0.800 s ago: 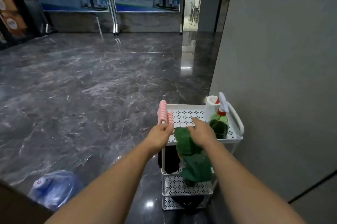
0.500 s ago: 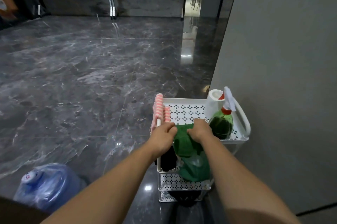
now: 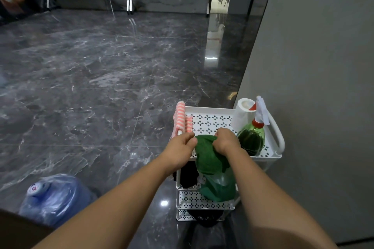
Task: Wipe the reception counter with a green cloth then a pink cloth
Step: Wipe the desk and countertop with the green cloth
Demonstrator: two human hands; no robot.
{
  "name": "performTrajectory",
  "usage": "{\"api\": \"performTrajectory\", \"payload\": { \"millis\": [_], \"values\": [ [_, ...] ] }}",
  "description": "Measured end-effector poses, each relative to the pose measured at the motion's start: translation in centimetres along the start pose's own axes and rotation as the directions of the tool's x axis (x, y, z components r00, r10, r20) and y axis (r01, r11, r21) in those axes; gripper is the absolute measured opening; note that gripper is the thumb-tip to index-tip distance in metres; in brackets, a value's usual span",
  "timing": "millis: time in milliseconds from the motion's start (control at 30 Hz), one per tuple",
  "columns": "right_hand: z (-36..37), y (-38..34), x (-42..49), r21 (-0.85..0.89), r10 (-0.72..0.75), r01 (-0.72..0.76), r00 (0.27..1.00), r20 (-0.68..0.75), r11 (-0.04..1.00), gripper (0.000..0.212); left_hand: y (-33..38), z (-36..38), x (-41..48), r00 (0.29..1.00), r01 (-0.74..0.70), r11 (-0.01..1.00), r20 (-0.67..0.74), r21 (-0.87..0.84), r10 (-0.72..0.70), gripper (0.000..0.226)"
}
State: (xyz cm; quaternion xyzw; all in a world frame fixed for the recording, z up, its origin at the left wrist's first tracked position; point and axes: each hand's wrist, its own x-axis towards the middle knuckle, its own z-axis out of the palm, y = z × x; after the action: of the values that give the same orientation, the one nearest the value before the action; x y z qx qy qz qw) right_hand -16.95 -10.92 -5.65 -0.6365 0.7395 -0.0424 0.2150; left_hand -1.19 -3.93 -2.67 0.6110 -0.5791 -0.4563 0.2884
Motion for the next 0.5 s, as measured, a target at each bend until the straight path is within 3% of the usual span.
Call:
{"api": "performTrajectory", "payload": {
  "millis": [233, 500],
  "values": [
    [-4.2, -0.5, -4.1, 0.098, -0.108, 0.116, 0.99, -0.09, 0.988, 0.012, 0.8, -3.0, -3.7, 1.0, -0.022, 0.996, -0.01, -0.086, 0.021, 0.046],
    [-6.0, -6.0, -14.0, 0.092, -0.455, 0.454, 0.89, -0.008, 0.886, 0.017, -0.7, -7.7, -12.9, 0.994, 0.005, 0.982, -0.106, -0.189, -0.026, 0.087]
  ]
}}
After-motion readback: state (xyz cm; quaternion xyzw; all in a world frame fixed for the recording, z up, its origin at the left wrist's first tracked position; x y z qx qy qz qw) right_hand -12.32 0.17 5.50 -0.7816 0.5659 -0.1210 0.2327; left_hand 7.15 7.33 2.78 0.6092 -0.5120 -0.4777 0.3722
